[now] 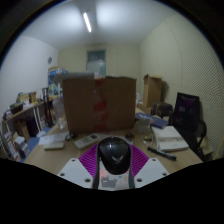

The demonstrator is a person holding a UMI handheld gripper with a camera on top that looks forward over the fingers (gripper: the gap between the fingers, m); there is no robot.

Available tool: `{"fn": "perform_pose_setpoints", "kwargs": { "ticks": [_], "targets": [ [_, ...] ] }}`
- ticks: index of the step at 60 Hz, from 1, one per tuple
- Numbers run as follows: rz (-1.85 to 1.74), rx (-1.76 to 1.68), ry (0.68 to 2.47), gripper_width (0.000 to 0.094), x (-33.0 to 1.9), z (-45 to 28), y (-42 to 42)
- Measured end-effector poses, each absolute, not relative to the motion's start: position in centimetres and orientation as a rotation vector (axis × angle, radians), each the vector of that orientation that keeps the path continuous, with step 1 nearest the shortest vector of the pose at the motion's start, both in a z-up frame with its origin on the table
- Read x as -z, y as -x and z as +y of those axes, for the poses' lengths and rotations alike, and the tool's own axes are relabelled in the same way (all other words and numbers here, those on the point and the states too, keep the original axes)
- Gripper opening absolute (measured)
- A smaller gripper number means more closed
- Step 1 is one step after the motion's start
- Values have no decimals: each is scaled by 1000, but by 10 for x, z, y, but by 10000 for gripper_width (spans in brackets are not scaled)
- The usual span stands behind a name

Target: Arrange mouse

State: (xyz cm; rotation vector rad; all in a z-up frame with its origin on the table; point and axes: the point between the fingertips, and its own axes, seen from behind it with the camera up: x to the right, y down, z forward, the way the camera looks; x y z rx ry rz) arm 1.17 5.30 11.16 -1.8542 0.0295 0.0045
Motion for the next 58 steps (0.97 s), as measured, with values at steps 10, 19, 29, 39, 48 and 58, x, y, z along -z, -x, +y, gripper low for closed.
{"fn": "perform_pose_setpoints", "kwargs": {
  "ticks": [10,19,29,39,48,58],
  "targets": [
    [9,-41,2062,396,-37,75,10],
    [-23,7,2190,451,8,68,8],
    [-11,-50,2209,564,11,62,10],
    [-54,-155,2197,827,4,48,24],
    [-61,-112,2112,843,-23,10,7],
    [-19,-204,2010,842,-61,-63,-16]
  ]
}}
